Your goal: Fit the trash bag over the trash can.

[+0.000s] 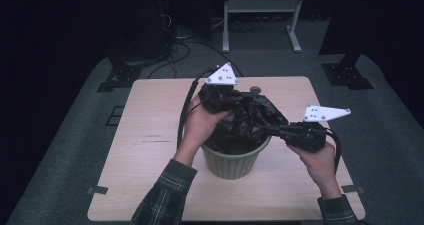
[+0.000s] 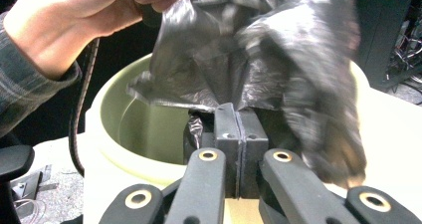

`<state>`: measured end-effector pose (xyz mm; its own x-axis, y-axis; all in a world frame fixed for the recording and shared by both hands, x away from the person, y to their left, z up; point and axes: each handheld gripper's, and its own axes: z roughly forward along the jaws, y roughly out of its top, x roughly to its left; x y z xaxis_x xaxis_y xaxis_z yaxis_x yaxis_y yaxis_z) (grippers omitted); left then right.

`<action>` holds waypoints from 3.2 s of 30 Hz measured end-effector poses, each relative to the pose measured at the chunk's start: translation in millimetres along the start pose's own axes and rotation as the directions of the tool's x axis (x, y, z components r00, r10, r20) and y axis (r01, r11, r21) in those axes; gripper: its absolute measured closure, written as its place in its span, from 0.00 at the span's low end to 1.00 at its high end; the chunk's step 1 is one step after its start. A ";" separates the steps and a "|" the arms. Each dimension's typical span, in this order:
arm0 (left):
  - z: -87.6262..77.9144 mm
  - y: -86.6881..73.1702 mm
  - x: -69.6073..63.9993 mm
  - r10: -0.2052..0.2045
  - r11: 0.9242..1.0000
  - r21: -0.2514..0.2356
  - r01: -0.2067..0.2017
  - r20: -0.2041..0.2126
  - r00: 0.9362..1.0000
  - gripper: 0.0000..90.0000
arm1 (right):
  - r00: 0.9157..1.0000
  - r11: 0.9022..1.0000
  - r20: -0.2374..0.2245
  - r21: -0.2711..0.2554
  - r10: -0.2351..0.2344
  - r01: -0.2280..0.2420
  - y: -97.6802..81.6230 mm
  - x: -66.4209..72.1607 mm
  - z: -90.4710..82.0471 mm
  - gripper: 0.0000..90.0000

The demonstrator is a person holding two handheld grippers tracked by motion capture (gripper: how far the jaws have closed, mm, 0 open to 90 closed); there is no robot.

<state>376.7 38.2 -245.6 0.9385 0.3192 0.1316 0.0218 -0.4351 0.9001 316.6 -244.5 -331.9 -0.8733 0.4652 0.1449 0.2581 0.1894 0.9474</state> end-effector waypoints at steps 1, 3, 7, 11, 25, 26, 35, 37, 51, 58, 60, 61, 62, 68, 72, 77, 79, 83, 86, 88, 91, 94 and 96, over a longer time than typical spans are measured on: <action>-4.8 -2.0 2.1 -0.001 1.000 -0.002 0.001 -0.015 1.000 1.00 | 1.000 1.000 0.004 0.002 0.001 -0.001 -0.4 -0.2 -1.8 1.00; -14.0 -6.9 7.5 -0.014 1.000 -0.013 0.014 -0.036 0.999 1.00 | 1.000 1.000 0.004 0.000 0.003 -0.003 -1.4 -1.1 -5.8 1.00; -32.2 -19.1 17.9 -0.050 0.998 -0.030 0.048 -0.075 0.996 1.00 | 1.000 1.000 0.016 0.003 0.003 -0.003 -2.8 -3.2 -14.8 1.00; -50.8 -33.6 25.1 -0.074 0.997 -0.031 0.071 -0.110 0.991 1.00 | 1.000 1.000 0.030 0.000 0.003 -0.003 -4.2 -5.2 -23.5 1.00; -74.0 -53.1 25.2 -0.120 0.987 -0.120 0.110 -0.081 0.989 0.71 | 1.000 1.000 0.026 -0.001 0.003 -0.003 -2.0 -4.8 -25.6 1.00; -74.0 -53.1 25.2 -0.120 0.987 -0.120 0.110 -0.081 0.989 0.67 | 1.000 1.000 0.023 -0.001 -0.002 0.002 -1.6 -4.1 -23.9 1.00; -14.1 -12.8 9.2 -0.060 0.996 -0.071 0.063 0.046 0.997 0.49 | 1.000 1.000 -0.009 0.000 -0.009 0.009 0.5 0.0 -13.9 1.00; -1.5 -7.7 7.1 -0.060 0.996 -0.066 0.065 0.072 0.996 0.48 | 1.000 1.000 -0.017 -0.001 -0.013 0.013 1.4 0.9 -11.9 1.00; 12.2 -19.0 12.5 -0.070 0.997 0.041 0.069 0.029 0.997 0.99 | 1.000 0.998 -0.019 -0.058 -0.003 0.002 2.3 1.2 -24.3 0.79; -11.4 -26.7 13.5 -0.075 0.997 0.024 0.074 0.014 0.997 1.00 | 0.998 0.993 0.062 -0.117 0.008 -0.001 10.8 1.7 -28.1 0.68; -16.7 -27.5 12.8 -0.071 0.997 0.019 0.071 0.016 0.997 0.99 | 0.997 0.994 0.082 -0.108 0.011 -0.002 12.0 0.7 -21.3 0.67; -18.9 -27.9 12.3 -0.073 0.997 0.015 0.073 0.018 0.997 0.99 | 0.996 0.994 0.093 -0.110 0.014 -0.004 12.5 0.6 -17.5 0.67; -20.7 -28.3 12.0 -0.072 0.997 0.014 0.072 0.017 0.997 1.00 | 0.995 0.994 0.099 -0.107 0.021 -0.011 13.2 0.0 -13.8 0.70; -31.7 -35.3 14.5 -0.079 0.997 0.015 0.079 0.004 0.997 1.00 | 0.994 0.994 0.109 -0.110 0.031 -0.019 17.0 -4.4 1.9 1.00; -46.3 -46.4 22.2 -0.110 0.994 0.007 0.110 -0.028 0.994 1.00 | 0.993 0.997 0.116 -0.077 0.033 -0.025 12.5 -9.2 2.3 1.00; -63.9 -62.1 29.6 -0.147 0.989 0.002 0.147 -0.066 0.987 0.99 | 0.992 0.998 0.117 -0.049 0.036 -0.030 2.6 -11.9 -5.0 1.00; -68.8 -70.2 31.0 -0.165 0.986 -0.003 0.165 -0.063 0.984 0.99 | 0.994 0.998 0.107 -0.048 0.036 -0.031 1.1 -11.5 -7.5 1.00; -77.6 -83.2 31.6 -0.189 0.982 0.005 0.190 -0.088 0.978 0.99 | 0.993 1.000 0.119 -0.014 0.013 -0.012 0.8 -8.2 -7.1 1.00; -85.3 -90.1 32.3 -0.215 0.977 -0.023 0.214 -0.084 0.973 0.89 | 0.995 1.000 0.098 -0.023 0.008 -0.006 1.1 -6.9 -9.0 1.00; -88.5 -87.0 31.2 -0.213 0.977 -0.039 0.210 -0.077 0.974 0.78 | 0.996 1.000 0.089 -0.022 0.001 0.001 2.8 -5.2 -8.2 1.00; -88.3 -77.7 27.7 -0.173 0.985 -0.021 0.172 -0.083 0.981 0.82 | 0.996 1.000 0.086 -0.022 -0.006 0.008 4.5 -2.7 -7.2 0.97; -86.9 -74.7 27.9 -0.152 0.988 0.014 0.154 -0.093 0.984 0.92 | 0.996 0.999 0.092 -0.048 -0.003 0.007 4.8 -2.3 -13.0 0.82; -86.1 -77.3 29.7 -0.162 0.986 0.013 0.163 -0.086 0.983 0.98 | 0.994 0.997 0.108 -0.077 0.007 0.001 5.1 -2.9 -20.2 0.77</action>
<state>373.3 153.8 -275.5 0.8896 0.4563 0.0194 0.1792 -0.3879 0.9041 312.1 -262.3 -321.7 -0.8219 0.5568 0.1200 0.2245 0.1230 0.9667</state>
